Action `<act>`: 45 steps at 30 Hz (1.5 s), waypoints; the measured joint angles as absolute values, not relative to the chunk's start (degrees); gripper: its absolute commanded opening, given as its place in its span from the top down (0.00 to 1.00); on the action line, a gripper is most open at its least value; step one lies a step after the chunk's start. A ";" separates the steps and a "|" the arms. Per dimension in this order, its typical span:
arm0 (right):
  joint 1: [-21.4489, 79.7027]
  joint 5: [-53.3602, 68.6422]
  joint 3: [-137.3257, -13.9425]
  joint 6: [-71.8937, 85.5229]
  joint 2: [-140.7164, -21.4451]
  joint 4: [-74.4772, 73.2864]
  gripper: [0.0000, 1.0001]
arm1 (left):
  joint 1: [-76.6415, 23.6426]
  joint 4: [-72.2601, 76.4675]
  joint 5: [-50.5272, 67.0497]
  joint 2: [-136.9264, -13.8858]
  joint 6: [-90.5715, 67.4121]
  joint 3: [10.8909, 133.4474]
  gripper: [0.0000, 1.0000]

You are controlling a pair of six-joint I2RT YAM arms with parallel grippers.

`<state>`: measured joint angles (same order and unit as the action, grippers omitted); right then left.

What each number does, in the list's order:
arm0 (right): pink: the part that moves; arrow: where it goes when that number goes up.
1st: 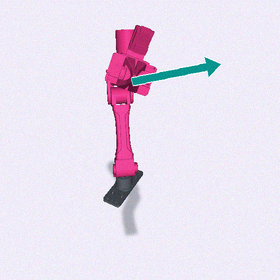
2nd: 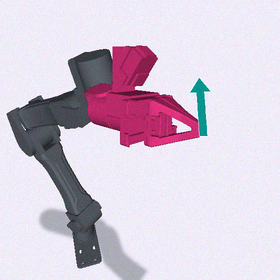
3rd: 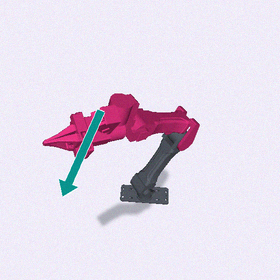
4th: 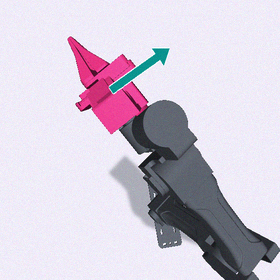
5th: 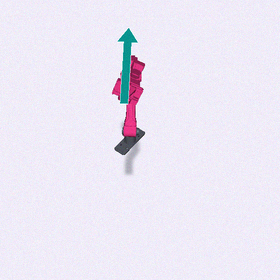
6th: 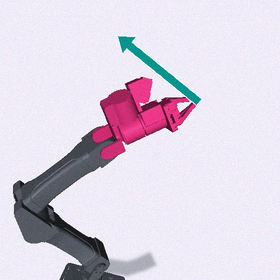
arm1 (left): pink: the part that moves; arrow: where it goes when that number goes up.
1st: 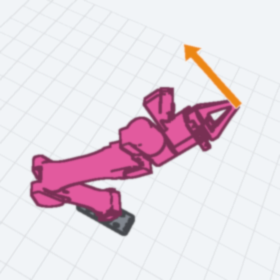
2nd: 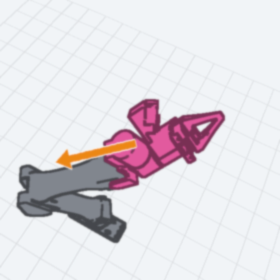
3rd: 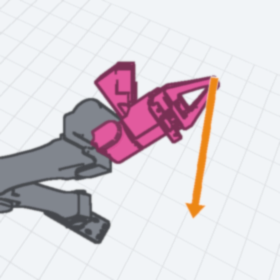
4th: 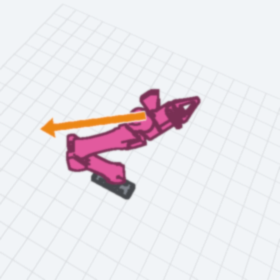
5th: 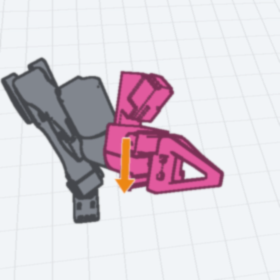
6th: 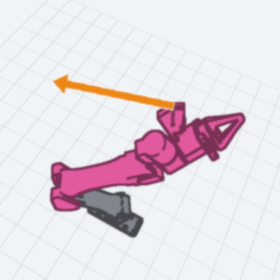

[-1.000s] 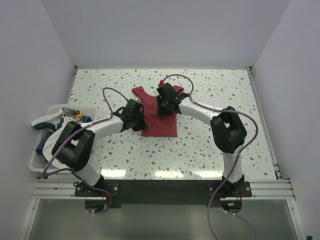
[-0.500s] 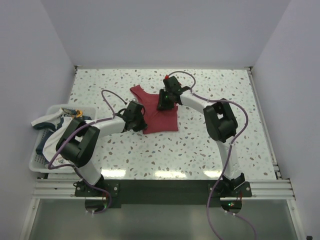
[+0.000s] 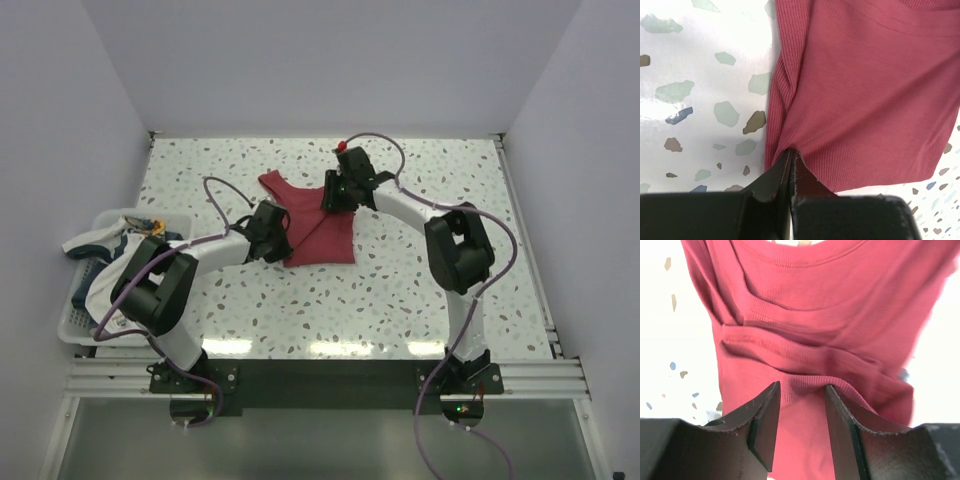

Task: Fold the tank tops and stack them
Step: Fold the tank top

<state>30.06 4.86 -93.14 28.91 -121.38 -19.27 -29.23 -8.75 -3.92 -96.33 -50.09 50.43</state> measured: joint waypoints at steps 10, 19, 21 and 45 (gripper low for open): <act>30.15 -0.40 -84.44 24.77 -109.95 -15.14 0.51 | -28.99 -15.33 -4.82 -95.24 -46.28 53.19 1.00; 31.29 1.04 -86.91 22.90 -115.61 -14.83 0.51 | -28.82 -18.00 -4.78 -95.22 -43.81 57.63 0.91; 31.55 0.82 -86.91 22.92 -115.92 -15.35 0.56 | -28.67 -18.63 -4.69 -95.55 -43.51 60.75 0.87; 38.85 -10.50 -71.92 29.58 -110.67 -18.37 0.62 | -26.57 -15.31 -5.21 -116.01 -41.45 77.30 0.84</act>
